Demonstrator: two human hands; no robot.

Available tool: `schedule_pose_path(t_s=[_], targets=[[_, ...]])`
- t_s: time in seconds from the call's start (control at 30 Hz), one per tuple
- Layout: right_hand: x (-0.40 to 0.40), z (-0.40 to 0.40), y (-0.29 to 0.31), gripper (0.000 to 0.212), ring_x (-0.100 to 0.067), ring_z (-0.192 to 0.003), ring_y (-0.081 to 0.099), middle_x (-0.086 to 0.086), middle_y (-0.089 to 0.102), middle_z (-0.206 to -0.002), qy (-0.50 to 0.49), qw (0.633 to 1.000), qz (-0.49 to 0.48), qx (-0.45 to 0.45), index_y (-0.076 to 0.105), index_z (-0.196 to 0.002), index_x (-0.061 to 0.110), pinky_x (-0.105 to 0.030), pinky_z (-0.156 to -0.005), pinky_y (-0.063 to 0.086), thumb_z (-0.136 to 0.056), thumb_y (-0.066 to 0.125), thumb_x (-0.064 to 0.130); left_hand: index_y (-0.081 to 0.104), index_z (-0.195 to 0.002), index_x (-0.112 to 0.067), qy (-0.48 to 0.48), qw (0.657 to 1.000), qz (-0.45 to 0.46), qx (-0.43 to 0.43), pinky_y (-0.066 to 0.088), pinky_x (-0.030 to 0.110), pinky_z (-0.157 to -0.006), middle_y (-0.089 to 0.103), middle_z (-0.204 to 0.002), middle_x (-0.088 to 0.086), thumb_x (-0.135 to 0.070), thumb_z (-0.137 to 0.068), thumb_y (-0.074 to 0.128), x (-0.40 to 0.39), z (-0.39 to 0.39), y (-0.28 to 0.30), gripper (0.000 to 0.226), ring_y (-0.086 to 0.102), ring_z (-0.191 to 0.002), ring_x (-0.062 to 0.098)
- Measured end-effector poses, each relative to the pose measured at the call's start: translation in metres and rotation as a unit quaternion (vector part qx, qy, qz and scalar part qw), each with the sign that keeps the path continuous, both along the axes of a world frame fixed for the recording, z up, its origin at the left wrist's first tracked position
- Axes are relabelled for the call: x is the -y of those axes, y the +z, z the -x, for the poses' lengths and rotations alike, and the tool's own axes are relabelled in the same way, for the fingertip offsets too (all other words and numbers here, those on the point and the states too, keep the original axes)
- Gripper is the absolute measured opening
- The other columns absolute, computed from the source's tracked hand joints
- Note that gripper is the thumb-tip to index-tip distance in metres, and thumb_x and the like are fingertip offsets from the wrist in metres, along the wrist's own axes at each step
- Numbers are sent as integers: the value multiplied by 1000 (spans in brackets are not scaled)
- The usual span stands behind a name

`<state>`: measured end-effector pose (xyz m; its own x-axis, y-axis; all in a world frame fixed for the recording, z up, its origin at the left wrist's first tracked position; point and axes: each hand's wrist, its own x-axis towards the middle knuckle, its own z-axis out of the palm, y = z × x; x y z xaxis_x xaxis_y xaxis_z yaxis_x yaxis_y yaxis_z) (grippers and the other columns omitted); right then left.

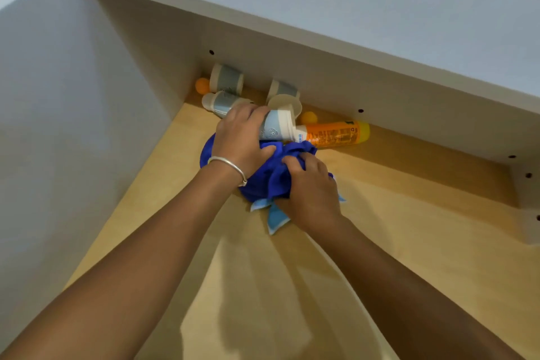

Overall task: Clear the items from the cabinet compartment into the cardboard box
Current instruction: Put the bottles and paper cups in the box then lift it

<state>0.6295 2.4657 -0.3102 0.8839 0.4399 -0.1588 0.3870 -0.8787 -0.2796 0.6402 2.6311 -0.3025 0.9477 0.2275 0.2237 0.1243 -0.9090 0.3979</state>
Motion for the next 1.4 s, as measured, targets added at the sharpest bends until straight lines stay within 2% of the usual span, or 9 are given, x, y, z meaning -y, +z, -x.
schedule_pose_path(t_s=[0.07, 0.17, 0.37, 0.5, 0.63, 0.77, 1.0, 1.17, 1.4], targets=[[1, -8, -3, 49, -29, -123, 40, -6, 43, -135, -6, 1000, -11, 18, 49, -125, 23, -39, -89, 43, -80, 68, 27, 51, -126, -17, 9, 1000, 3, -1, 43, 42, -95, 56, -123, 6, -36, -70, 77, 2, -5, 0, 64, 49, -116, 26], [8, -14, 2, 27, -30, -99, 51, -7, 56, -109, -3, 991, -125, 47, 59, -104, 15, -34, -70, 40, -79, 65, 9, 56, -117, -18, 34, 999, 17, 5, 47, 39, -85, 61, -112, 4, -34, -68, 79, 1, -8, 6, 56, 55, -104, 25], [32, -9, 37, 16, -16, -84, 48, 2, 53, -96, -68, 961, -269, 2, 56, -89, 18, -30, -71, 39, -79, 58, 5, 56, -121, -17, 59, 996, 54, -36, 48, 39, -79, 56, -119, 9, -39, -72, 78, 4, -1, 21, 57, 55, -104, 29], [63, -3, 59, 27, -14, -85, 53, 2, 57, -94, -111, 918, -380, 29, 55, -87, 22, -21, -71, 40, -75, 62, -1, 54, -123, -18, 86, 992, 94, 9, 47, 37, -75, 53, -117, 9, -39, -73, 78, 13, 7, 43, 59, 55, -101, 27], [97, 1, 83, 31, -19, -86, 59, -1, 62, -92, -134, 881, -448, 77, 56, -90, 23, -30, -75, 48, -73, 63, -2, 54, -120, -19, 83, 991, 93, 46, 46, 35, -69, 55, -113, 5, -42, -70, 78, 29, 21, 64, 60, 55, -98, 23], [133, 12, 107, 33, -17, -79, 57, -1, 61, -88, -157, 852, -486, 118, 53, -89, 22, -20, -69, 44, -74, 65, -5, 53, -121, -18, 60, 993, 87, 60, 43, 29, -66, 55, -112, 3, -41, -72, 78, 56, 35, 81, 60, 56, -94, 18], [205, 48, 135, 21, -15, -78, 56, 7, 59, -85, -200, 813, -520, 171, 55, -92, 16, -34, -71, 48, -75, 62, 7, 53, -118, -20, -24, 992, 101, 72, 53, 40, -75, 55, -109, -1, -37, -72, 78, 135, 53, 101, 54, 56, -95, 17], [262, 78, 152, 26, -8, -76, 55, 11, 58, -84, -238, 789, -529, 202, 54, -92, 15, -26, -68, 46, -77, 62, -5, 54, -119, -20, -96, 986, 106, 81, 48, 31, -73, 55, -109, -1, -36, -73, 77, 198, 54, 116, 54, 54, -96, 14], [356, 117, 177, 23, -7, -77, 55, 6, 58, -85, -307, 746, -521, 279, 55, -95, 11, -24, -71, 47, -77, 60, -3, 52, -121, -21, -199, 970, 114, 81, 49, 27, -74, 54, -111, -3, -40, -75, 76, 303, 50, 130, 55, 52, -97, 11]])
